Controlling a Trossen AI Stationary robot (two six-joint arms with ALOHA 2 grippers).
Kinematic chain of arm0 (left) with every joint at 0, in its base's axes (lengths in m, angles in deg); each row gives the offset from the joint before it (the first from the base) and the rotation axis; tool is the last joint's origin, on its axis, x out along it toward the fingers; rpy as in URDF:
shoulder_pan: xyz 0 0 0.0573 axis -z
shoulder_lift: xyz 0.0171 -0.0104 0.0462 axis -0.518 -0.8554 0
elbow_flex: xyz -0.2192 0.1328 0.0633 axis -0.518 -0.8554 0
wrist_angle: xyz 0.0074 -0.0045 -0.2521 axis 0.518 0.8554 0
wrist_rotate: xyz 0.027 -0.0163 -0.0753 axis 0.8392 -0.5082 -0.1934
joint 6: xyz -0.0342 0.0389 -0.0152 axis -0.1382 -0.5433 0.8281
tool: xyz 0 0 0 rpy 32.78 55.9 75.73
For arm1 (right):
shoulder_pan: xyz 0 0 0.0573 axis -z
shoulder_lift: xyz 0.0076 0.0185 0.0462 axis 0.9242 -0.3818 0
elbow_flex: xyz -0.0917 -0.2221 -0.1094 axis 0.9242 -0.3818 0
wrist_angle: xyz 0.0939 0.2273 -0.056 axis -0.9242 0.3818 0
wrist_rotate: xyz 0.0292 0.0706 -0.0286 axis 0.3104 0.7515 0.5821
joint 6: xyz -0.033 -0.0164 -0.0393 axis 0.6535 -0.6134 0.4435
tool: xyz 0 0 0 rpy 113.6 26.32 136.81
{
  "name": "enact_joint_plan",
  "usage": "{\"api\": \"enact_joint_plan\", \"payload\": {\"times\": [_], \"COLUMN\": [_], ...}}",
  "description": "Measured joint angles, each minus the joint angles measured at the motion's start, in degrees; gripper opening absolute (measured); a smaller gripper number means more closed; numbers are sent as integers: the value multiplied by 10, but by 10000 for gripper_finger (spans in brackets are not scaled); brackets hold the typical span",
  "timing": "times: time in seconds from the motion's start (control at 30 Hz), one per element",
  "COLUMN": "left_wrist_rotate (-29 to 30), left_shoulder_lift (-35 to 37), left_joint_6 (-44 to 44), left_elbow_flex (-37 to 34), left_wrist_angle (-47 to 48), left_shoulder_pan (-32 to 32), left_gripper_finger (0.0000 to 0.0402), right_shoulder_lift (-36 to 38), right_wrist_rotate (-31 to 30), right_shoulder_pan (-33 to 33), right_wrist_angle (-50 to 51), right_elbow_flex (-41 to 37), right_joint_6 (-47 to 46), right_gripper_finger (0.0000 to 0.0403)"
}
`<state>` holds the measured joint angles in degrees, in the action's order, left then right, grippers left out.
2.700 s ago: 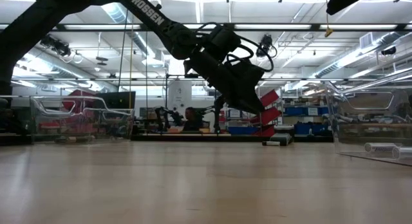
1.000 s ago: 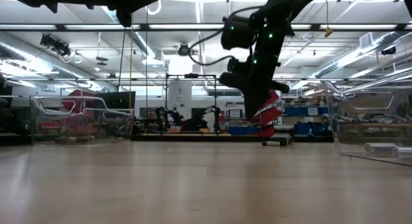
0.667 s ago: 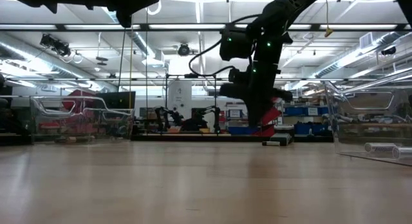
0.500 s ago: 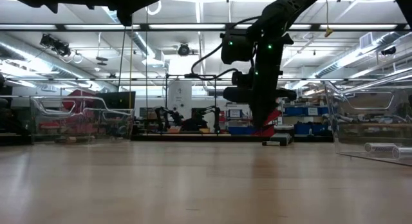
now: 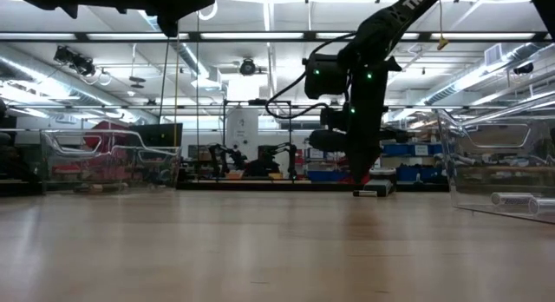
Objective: Sort batteries
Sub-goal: Put the silver battery into the bottom transparent bin
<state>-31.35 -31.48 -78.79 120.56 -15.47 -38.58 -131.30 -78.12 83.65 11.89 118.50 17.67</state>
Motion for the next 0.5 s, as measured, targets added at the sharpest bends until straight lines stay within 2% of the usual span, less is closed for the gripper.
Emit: {"api": "enact_joint_plan", "payload": {"times": [0.5], "left_wrist_rotate": [0], "left_shoulder_lift": [0], "left_joint_6": [0], "left_elbow_flex": [0], "left_wrist_angle": [12], "left_shoulder_pan": [0], "left_gripper_finger": [90], "right_shoulder_lift": [0], "right_wrist_rotate": [-16], "right_shoulder_pan": [-3], "right_wrist_angle": [-59], "right_elbow_flex": [-39], "right_joint_6": [1], "right_gripper_finger": [0]}}
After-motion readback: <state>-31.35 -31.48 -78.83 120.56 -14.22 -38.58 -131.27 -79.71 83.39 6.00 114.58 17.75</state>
